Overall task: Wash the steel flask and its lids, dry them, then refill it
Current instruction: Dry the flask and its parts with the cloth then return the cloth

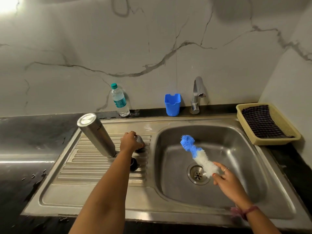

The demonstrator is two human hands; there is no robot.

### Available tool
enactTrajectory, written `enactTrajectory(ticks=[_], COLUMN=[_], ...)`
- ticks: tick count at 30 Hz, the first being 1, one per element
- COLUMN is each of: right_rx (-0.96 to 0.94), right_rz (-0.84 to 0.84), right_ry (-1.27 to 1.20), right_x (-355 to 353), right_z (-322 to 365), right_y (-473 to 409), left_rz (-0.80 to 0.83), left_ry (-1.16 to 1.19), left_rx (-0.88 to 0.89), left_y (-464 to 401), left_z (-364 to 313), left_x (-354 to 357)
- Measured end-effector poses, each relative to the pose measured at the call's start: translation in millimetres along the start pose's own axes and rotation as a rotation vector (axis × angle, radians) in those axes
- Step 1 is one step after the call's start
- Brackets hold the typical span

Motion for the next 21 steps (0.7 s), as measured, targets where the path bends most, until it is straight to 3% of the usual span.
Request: enactTrajectory(ticks=[13,18,21], right_rx=[-0.193,-0.167,-0.302], right_rz=[0.15,0.045,-0.146], right_ry=[0.151,0.308,0.417], right_x=[-38,-58,-70], right_z=[26,36,43], right_y=[-5,-4,0], left_rz=[0.003,-0.071,-0.12], left_ry=[-0.038,-0.019,0.063], left_rx=[-0.02,0.035,0.108], left_y=[6,19,29], left_z=[3,-13,-30], left_x=[11,10,11])
Point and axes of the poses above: each hand's wrist, its own y-axis away from the middle knuckle, its own x-axis out of the palm, z = x × y, the point moved 2 cm from there along -y, towards the middle knuckle, and after that the axes turned 5 degrees about y, right-handed, at the moved point
